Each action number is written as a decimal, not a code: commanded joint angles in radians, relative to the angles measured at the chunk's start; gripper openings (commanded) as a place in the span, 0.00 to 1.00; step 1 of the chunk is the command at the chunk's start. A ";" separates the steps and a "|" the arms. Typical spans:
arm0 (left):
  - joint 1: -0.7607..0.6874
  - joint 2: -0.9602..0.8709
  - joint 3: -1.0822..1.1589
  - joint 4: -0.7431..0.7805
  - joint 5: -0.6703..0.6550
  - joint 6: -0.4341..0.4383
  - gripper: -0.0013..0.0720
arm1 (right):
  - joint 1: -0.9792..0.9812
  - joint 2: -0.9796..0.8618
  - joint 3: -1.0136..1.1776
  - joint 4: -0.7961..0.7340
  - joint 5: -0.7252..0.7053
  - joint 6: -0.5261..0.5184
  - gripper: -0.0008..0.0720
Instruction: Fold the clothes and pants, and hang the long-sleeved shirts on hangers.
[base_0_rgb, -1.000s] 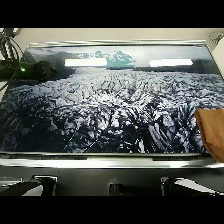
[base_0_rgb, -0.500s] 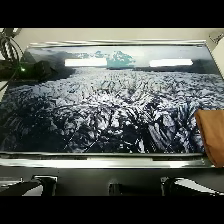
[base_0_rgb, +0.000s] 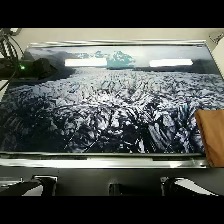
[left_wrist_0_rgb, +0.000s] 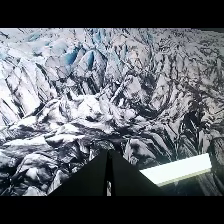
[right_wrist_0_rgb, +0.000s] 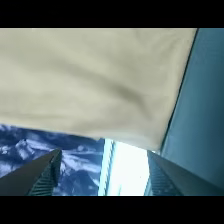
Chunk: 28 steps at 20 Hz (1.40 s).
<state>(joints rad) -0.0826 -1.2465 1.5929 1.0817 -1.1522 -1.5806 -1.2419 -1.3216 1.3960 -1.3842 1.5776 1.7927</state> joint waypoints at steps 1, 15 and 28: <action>0.000 -0.005 0.000 0.000 0.003 0.010 0.06 | 0.000 0.008 0.044 -0.007 0.085 0.006 0.87; 0.000 -0.008 0.000 0.000 0.008 0.009 0.06 | 0.000 0.008 0.044 -0.007 0.081 0.006 0.87; 0.000 -0.008 0.000 0.000 0.008 0.009 0.06 | 0.000 0.008 0.044 -0.003 0.027 0.074 0.87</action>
<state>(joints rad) -0.0826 -1.2537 1.5929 1.0817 -1.1439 -1.5711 -1.2419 -1.3140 1.4391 -1.3911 1.6421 1.8187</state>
